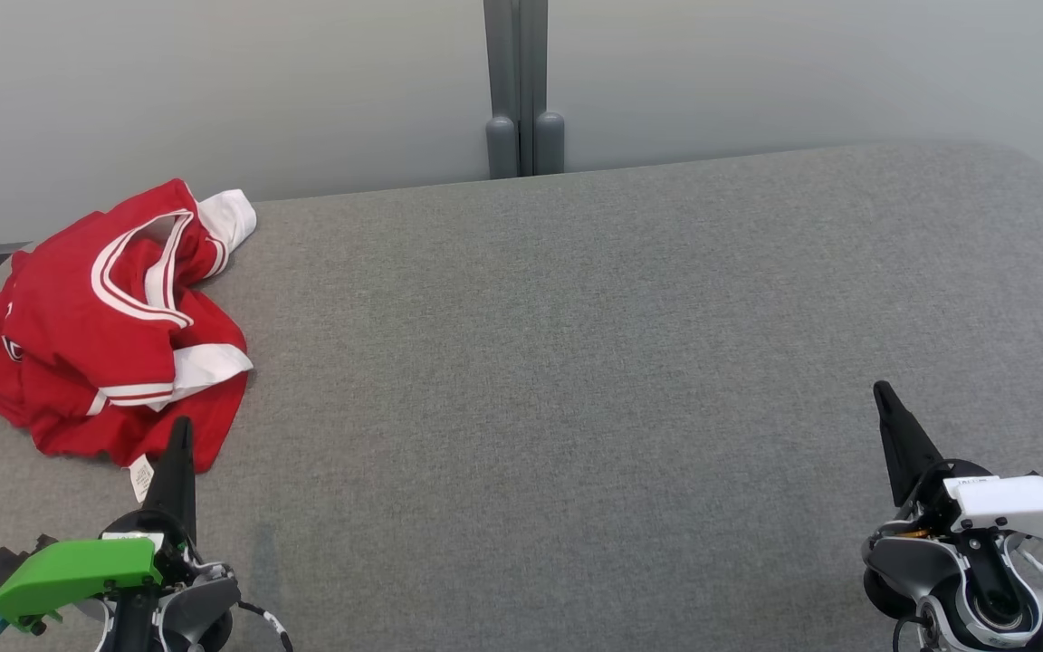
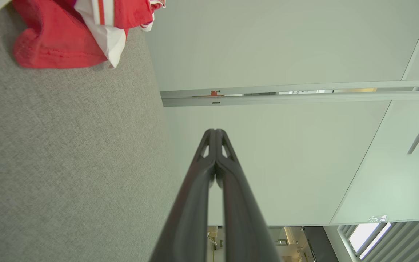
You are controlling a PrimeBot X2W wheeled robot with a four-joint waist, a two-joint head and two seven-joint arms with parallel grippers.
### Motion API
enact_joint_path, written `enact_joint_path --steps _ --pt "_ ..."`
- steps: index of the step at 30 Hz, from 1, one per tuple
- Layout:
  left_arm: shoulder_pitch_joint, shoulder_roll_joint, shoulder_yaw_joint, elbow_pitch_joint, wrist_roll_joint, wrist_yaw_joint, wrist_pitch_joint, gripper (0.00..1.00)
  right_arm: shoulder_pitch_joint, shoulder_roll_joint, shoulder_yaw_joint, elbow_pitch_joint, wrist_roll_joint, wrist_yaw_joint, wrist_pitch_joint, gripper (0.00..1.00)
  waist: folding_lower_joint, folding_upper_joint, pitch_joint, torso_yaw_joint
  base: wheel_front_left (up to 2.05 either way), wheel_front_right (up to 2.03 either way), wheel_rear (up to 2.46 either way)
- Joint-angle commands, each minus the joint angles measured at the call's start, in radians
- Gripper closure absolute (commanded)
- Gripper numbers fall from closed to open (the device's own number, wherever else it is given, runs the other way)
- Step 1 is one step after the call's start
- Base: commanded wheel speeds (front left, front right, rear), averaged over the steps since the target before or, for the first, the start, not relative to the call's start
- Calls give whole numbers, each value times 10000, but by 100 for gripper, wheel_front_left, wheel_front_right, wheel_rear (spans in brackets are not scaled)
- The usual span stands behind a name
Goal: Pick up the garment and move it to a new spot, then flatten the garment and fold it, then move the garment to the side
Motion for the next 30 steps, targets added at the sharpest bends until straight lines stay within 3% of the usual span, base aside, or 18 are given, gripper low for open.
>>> enact_joint_path --steps 1,30 --pt "-139 8 8 11 55 -62 22 100 -61 -37 -5 10 70 0 28 100 0 0 0 0 0 0 0" --pt "-140 8 8 11 55 -62 21 100 -61 -37 -5 10 70 0 28 100 0 0 0 0 0 0 0"
